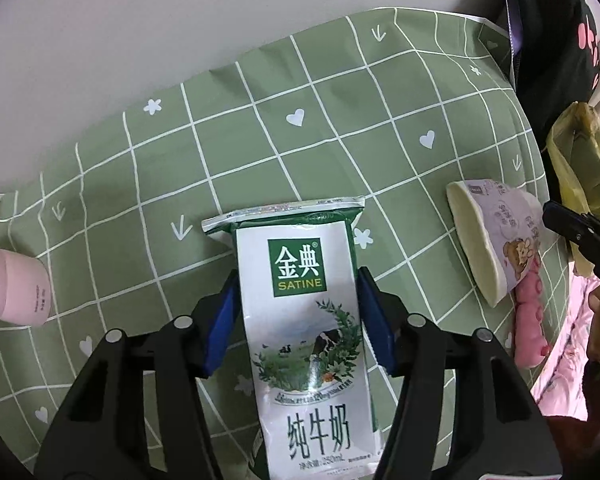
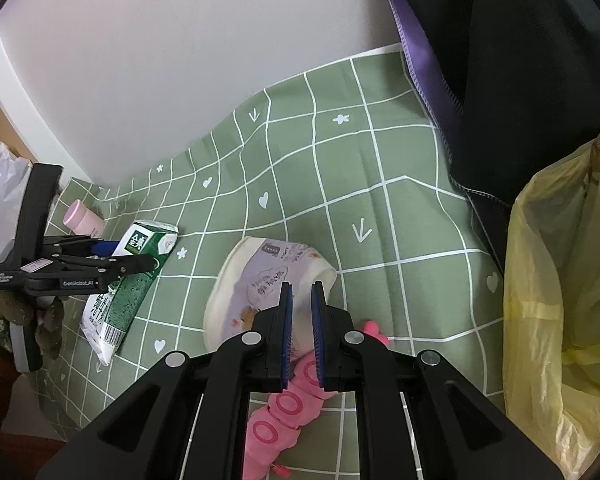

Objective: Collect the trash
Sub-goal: 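Grasp the white snack cup with the right gripper while the left gripper grasps the milk carton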

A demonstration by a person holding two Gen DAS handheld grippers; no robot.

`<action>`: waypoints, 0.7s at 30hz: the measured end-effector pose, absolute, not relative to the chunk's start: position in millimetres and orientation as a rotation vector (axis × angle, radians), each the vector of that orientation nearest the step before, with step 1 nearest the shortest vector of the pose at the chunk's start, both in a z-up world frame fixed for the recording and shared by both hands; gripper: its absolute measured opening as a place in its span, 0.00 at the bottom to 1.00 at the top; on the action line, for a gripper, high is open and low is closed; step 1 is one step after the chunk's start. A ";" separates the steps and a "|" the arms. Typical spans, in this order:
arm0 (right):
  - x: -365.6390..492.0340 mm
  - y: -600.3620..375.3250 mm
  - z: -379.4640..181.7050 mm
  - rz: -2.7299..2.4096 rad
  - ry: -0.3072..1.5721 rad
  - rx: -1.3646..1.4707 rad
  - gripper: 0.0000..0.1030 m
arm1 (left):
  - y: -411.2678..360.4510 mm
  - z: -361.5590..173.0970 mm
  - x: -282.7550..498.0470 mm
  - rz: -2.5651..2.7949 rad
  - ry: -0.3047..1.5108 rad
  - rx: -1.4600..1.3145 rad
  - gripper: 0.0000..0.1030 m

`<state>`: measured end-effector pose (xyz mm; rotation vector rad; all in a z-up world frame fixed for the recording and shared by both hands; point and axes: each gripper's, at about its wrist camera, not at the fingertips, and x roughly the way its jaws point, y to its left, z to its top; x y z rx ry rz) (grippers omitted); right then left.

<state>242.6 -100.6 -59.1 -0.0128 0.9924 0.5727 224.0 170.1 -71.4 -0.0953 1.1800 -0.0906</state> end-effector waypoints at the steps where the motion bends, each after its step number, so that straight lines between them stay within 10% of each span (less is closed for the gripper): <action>1: 243.0 -100.6 -59.4 0.570 0.991 -0.013 0.10 | 166.7 -67.8 221.4 -0.082 1.163 -0.086 0.49; 15: 244.0 -109.4 -33.0 0.573 0.905 0.022 0.04 | 176.3 8.2 204.5 -0.137 0.881 -0.199 0.49; 19: 241.4 -109.5 -39.3 0.580 0.919 0.004 0.44 | 182.1 -7.0 205.0 -0.108 0.896 -0.247 0.49; 21: 240.3 -108.1 -45.1 0.607 0.940 0.011 0.44 | 181.9 -16.0 203.8 -0.093 0.919 -0.241 0.49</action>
